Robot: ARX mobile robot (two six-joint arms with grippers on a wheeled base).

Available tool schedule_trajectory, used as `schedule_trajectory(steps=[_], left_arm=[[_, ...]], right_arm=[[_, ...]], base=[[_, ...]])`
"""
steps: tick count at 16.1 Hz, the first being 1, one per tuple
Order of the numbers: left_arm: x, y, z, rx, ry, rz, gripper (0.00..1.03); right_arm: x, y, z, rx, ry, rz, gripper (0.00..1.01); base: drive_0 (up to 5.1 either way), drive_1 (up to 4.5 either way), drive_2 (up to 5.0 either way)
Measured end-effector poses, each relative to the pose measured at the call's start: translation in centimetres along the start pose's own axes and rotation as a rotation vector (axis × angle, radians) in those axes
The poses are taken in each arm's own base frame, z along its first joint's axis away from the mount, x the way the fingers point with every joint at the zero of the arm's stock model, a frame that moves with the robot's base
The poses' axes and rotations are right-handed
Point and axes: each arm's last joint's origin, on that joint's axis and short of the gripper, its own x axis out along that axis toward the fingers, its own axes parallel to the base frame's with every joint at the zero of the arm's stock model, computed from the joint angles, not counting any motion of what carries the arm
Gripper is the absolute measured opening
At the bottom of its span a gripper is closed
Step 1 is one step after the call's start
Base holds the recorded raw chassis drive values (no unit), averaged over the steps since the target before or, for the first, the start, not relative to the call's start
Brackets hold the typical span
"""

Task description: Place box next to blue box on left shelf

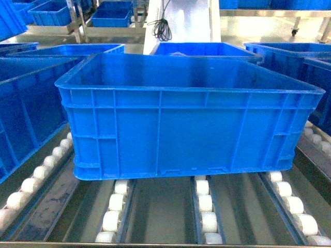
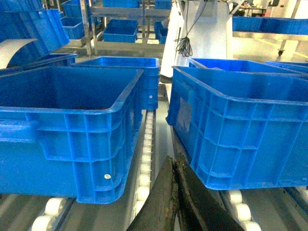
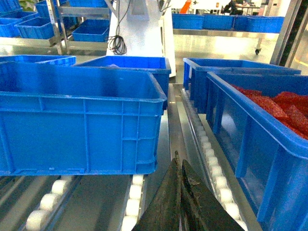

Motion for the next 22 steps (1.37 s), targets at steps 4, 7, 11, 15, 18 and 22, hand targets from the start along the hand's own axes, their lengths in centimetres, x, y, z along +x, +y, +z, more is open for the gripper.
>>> schedule_trajectory(steps=[4,7,11,15,18,22], left_arm=[[0.00,0.00,0.00,0.000,0.000,0.000,0.44],[0.00,0.00,0.00,0.000,0.000,0.000,0.84],[0.00,0.00,0.00,0.001,0.000,0.000,0.98],[0.00,0.00,0.00,0.001,0.000,0.000,0.98],[0.00,0.00,0.00,0.001,0.000,0.000,0.98],[0.00,0.00,0.00,0.001,0.000,0.000,0.98]], right_arm=[[0.00,0.00,0.00,0.000,0.000,0.000,0.44],[0.00,0.00,0.00,0.000,0.000,0.000,0.84],[0.00,0.00,0.00,0.000,0.000,0.000,0.98],[0.00,0.00,0.00,0.000,0.000,0.000,0.98],[0.00,0.00,0.00,0.000,0.000,0.000,0.98],[0.00,0.00,0.00,0.000,0.000,0.000,0.98]], base=[[0.0,0.00,0.0],[0.0,0.00,0.0],[0.0,0.00,0.0],[0.0,0.00,0.0],[0.0,0.00,0.0],[0.0,0.00,0.0]])
